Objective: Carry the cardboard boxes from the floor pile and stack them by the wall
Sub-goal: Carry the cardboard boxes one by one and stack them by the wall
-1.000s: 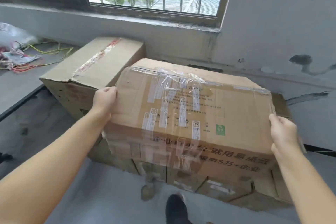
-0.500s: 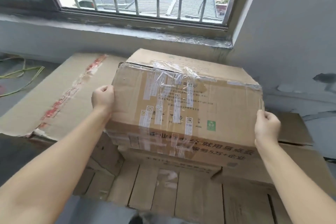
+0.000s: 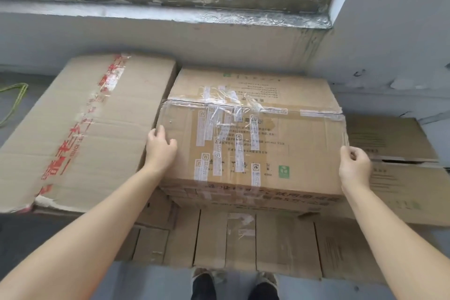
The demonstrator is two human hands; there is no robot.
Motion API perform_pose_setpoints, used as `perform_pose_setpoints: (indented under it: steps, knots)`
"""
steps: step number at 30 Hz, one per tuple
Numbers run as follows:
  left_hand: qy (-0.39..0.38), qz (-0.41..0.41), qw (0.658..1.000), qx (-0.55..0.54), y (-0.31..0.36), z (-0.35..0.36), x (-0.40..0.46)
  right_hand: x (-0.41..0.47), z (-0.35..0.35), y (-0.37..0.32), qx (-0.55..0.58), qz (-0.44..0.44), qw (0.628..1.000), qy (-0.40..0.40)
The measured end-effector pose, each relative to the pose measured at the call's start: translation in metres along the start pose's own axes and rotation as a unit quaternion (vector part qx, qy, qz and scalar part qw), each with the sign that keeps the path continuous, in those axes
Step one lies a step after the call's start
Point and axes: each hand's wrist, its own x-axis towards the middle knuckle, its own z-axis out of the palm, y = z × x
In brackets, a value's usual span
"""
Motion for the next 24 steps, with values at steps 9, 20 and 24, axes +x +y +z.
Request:
perform_pose_setpoints:
  steps: [9, 20, 24]
  knots:
    - [-0.16, 0.106, 0.94, 0.283, -0.029, 0.027, -0.041, -0.017, -0.028, 0.002, -0.084, 0.018, 0.975, -0.203]
    - [-0.131, 0.08, 0.935, 0.319, -0.014, 0.044, -0.059, -0.007, -0.031, -0.002, -0.033, 0.081, 0.963, -0.255]
    - [-0.14, 0.07, 0.931, 0.329, -0.011, 0.048, -0.062, -0.002, -0.035, 0.003, -0.092, 0.061, 0.951, -0.289]
